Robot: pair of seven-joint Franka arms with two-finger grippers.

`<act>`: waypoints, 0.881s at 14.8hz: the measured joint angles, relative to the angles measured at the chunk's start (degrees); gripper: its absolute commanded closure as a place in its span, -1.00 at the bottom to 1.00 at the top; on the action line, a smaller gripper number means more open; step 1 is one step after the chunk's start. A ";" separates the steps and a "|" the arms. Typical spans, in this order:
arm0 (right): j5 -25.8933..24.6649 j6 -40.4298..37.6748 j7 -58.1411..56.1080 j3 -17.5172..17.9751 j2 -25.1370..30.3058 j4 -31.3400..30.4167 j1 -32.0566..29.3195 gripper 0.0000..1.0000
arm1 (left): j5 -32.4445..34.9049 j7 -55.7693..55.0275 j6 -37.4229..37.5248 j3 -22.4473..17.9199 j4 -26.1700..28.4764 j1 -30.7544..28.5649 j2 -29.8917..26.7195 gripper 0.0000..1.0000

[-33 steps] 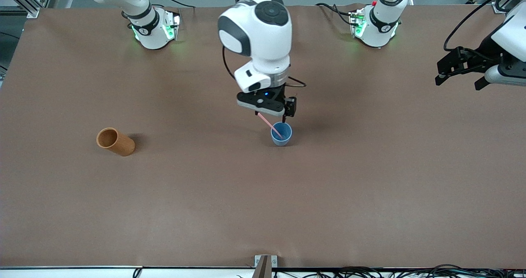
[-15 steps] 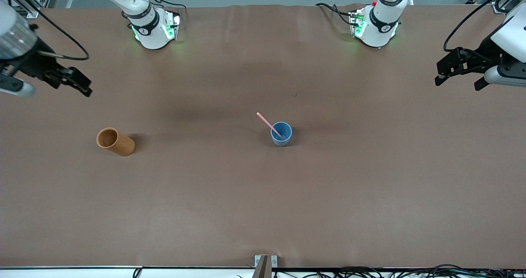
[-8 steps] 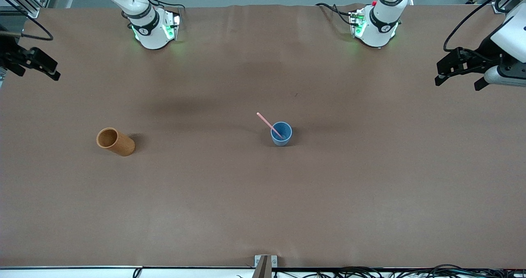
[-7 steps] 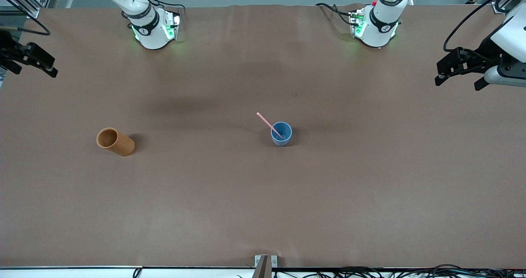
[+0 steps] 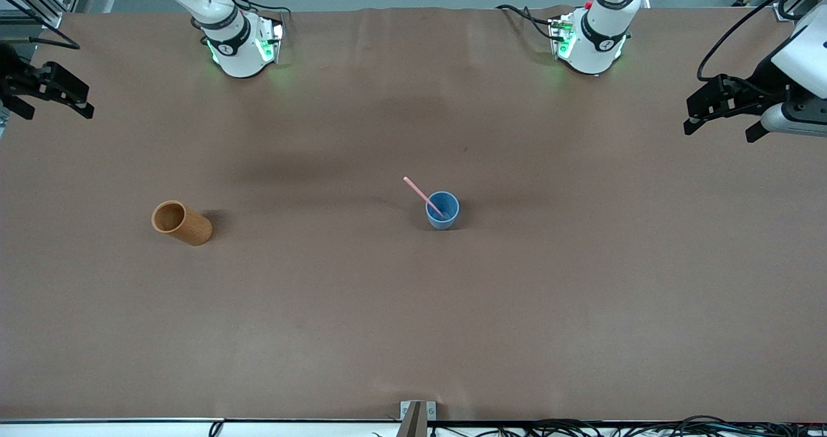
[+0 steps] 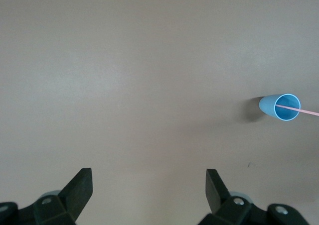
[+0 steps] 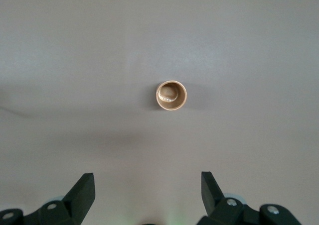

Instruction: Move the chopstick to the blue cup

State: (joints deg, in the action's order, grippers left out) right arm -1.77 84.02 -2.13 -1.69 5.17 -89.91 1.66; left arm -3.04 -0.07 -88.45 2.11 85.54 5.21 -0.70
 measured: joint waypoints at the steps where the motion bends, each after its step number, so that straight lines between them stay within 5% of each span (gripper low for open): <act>1: 0.13 0.33 -0.17 0.00 -0.34 0.00 0.00 -0.89 | 0.00 0.00 0.00 0.00 0.00 0.00 0.00 -1.00; 13: 1.33 2.92 -0.49 -0.09 -1.96 -0.64 -0.11 -0.89 | 0.00 0.00 0.00 0.01 0.00 0.00 0.00 -1.00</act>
State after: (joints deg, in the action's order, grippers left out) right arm -0.45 86.95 -2.62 -1.78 3.21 -90.56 1.55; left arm -3.04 -0.07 -88.45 2.12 85.54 5.21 -0.70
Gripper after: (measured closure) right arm 0.053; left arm 0.000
